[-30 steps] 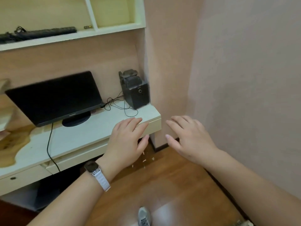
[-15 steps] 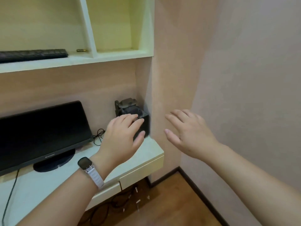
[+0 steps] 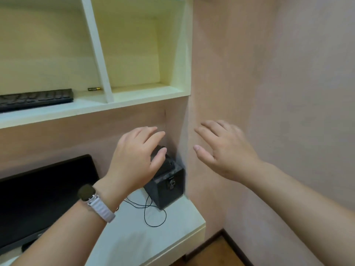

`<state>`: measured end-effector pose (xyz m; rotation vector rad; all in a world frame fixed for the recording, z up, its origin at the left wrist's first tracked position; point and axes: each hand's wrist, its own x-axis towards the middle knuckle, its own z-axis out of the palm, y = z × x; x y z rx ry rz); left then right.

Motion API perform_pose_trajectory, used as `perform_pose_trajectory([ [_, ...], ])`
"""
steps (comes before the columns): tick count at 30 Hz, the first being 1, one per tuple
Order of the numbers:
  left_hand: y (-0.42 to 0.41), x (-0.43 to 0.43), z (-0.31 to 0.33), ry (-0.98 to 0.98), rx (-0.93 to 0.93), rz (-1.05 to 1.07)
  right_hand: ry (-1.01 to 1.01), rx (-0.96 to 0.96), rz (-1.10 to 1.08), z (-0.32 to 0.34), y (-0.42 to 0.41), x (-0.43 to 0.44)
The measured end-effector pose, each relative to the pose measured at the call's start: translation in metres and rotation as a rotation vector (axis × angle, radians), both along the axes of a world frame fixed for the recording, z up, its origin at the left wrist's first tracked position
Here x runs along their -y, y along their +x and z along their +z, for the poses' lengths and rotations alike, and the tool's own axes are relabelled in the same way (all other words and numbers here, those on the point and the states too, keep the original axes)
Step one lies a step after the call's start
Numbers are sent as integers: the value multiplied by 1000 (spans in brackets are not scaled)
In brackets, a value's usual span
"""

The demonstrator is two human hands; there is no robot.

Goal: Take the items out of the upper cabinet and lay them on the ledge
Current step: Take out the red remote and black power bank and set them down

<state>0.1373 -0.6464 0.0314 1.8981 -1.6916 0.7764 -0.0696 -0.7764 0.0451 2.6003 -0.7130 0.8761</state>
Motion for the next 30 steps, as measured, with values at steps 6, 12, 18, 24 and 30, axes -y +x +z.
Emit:
perform_pose_trajectory([
  [6, 24, 42, 35, -10, 57, 91, -15, 91, 134, 31, 45, 58],
  [12, 42, 87, 93, -138, 50, 141, -105, 155, 252, 88, 79, 117],
  [18, 64, 106, 155, -275, 12, 139, -200, 209, 380, 147, 111, 153],
  [24, 86, 103, 226, -360, 158, 74, -206, 310, 470, 219, 142, 162],
  [30, 106, 108, 306, -270, 72, 82, -231, 241, 505, 284, 170, 156],
])
